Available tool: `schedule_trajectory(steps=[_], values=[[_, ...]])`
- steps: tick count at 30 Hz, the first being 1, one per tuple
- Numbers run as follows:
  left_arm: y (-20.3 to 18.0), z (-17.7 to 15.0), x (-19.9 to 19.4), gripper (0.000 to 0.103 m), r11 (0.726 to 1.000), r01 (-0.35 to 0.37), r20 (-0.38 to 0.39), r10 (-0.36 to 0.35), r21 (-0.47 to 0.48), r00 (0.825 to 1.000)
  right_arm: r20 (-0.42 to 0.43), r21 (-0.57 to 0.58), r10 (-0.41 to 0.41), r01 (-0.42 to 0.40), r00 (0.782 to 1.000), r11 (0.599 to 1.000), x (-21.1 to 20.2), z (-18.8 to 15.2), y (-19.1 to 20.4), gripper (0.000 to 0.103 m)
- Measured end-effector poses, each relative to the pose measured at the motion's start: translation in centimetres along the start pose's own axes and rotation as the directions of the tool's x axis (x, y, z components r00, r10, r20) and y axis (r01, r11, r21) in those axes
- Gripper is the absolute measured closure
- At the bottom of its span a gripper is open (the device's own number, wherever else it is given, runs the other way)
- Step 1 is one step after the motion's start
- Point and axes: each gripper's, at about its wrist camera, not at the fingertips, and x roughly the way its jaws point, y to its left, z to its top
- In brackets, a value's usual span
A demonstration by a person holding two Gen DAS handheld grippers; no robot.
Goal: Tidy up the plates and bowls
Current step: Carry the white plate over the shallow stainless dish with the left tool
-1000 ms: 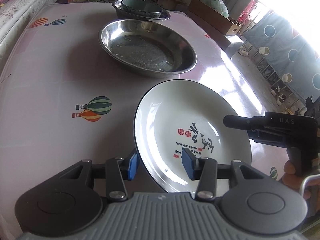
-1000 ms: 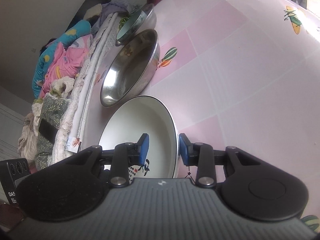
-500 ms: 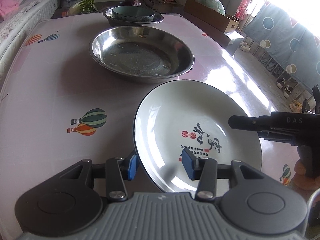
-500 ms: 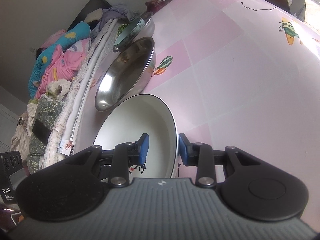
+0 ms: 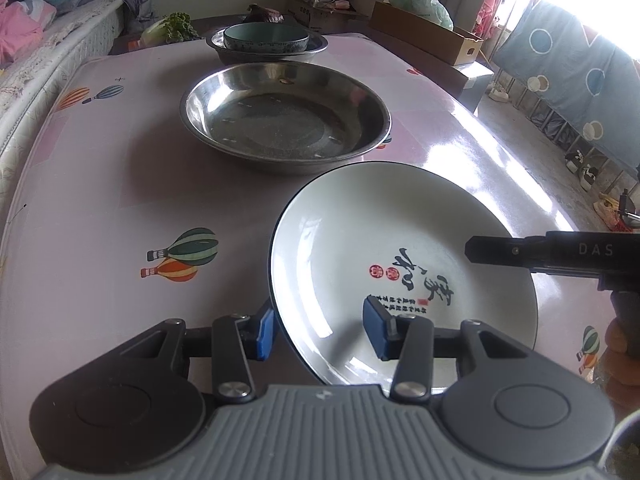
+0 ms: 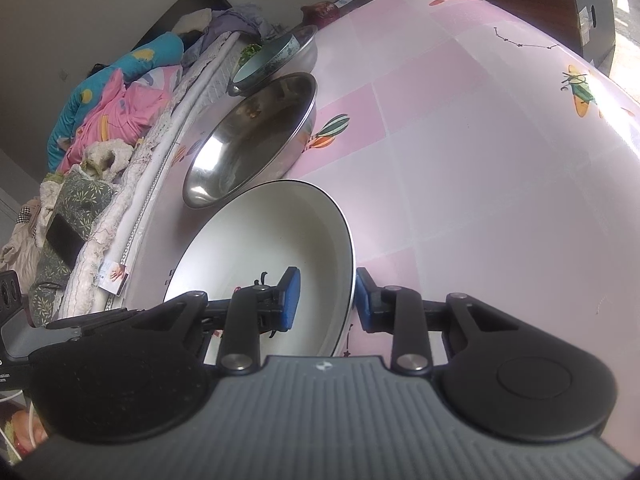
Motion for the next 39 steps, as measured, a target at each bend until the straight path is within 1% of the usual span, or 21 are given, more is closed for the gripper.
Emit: schedule_trajectory(steps=[5, 14, 28, 39], values=[[0.0, -0.1, 0.0, 0.058, 1.0, 0.006, 0.01, -0.006, 0.003, 1.0, 0.0, -0.003, 0.0, 0.0, 1.0, 1.0, 0.4, 0.6, -0.2, 0.075], [-0.3, -0.5, 0.1, 0.059, 1.0, -0.01, 0.036, 0.009, 0.029, 0.999, 0.013, 0.008, 0.02, -0.02, 1.0, 1.0, 0.5, 0.3, -0.7, 0.076], [-0.2, -0.5, 0.1, 0.059, 1.0, -0.002, 0.039, 0.002, 0.016, 0.999, 0.012, 0.03, 0.033, -0.033, 0.999, 0.999, 0.1, 0.1, -1.0, 0.077], [-0.2, -0.4, 0.1, 0.056, 1.0, -0.004, 0.038, 0.003, 0.012, 0.999, 0.012, 0.03, 0.036, -0.037, 0.999, 0.999, 0.0, -0.2, -1.1, 0.076]])
